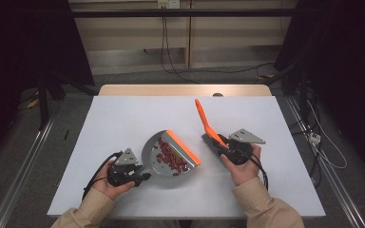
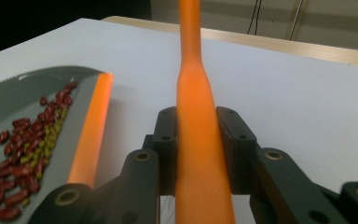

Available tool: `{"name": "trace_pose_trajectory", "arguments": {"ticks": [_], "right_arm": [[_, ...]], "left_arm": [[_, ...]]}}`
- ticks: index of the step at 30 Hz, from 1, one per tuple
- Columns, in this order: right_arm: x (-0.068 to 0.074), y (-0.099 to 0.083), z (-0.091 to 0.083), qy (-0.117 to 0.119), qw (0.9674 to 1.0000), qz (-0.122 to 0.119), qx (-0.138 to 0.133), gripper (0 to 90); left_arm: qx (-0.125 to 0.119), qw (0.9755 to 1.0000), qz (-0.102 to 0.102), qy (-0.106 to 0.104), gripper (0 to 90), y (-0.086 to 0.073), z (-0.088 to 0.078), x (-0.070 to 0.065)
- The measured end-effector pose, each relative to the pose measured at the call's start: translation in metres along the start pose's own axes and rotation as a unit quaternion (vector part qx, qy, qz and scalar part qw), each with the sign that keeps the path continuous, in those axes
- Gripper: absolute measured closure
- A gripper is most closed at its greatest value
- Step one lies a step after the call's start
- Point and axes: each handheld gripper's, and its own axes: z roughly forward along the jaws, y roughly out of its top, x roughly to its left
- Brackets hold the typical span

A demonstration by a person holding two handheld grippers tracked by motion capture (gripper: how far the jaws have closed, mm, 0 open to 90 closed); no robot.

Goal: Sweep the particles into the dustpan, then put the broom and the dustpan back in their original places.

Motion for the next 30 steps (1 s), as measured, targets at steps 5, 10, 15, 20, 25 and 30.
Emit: {"name": "trace_pose_trajectory", "arguments": {"ticks": [5, 10, 15, 20, 25, 30], "right_arm": [[-0.008, 0.000, -0.004, -0.003, 1.0000, 0.005, -0.002, 71.2], [-0.018, -0.001, -0.011, -0.011, 0.9999, 0.008, -0.005, 71.2], [-0.031, -0.005, -0.018, -0.024, 0.9996, 0.013, -0.003, 71.2], [-0.043, -0.008, -0.027, -0.041, 0.9991, 0.014, -0.003, 71.2], [-0.059, -0.013, -0.034, -0.066, 0.9977, 0.015, 0.002, 71.1], [-0.074, -0.017, -0.037, -0.108, 0.9941, 0.002, 0.010, 71.1]], "left_arm": [[-0.014, 0.9992, -0.022, 0.029, 63.3, 0.000, -0.008, 0.009], [-0.016, 0.9970, -0.053, 0.055, 63.2, -0.004, -0.014, 0.020], [-0.009, 0.9903, -0.102, 0.094, 63.2, -0.012, -0.018, 0.034], [0.002, 0.9796, -0.141, 0.143, 63.2, -0.019, -0.019, 0.050], [0.008, 0.9701, -0.170, 0.173, 63.1, -0.021, -0.015, 0.058], [0.008, 0.9643, -0.189, 0.185, 62.9, -0.021, -0.008, 0.060]]}}
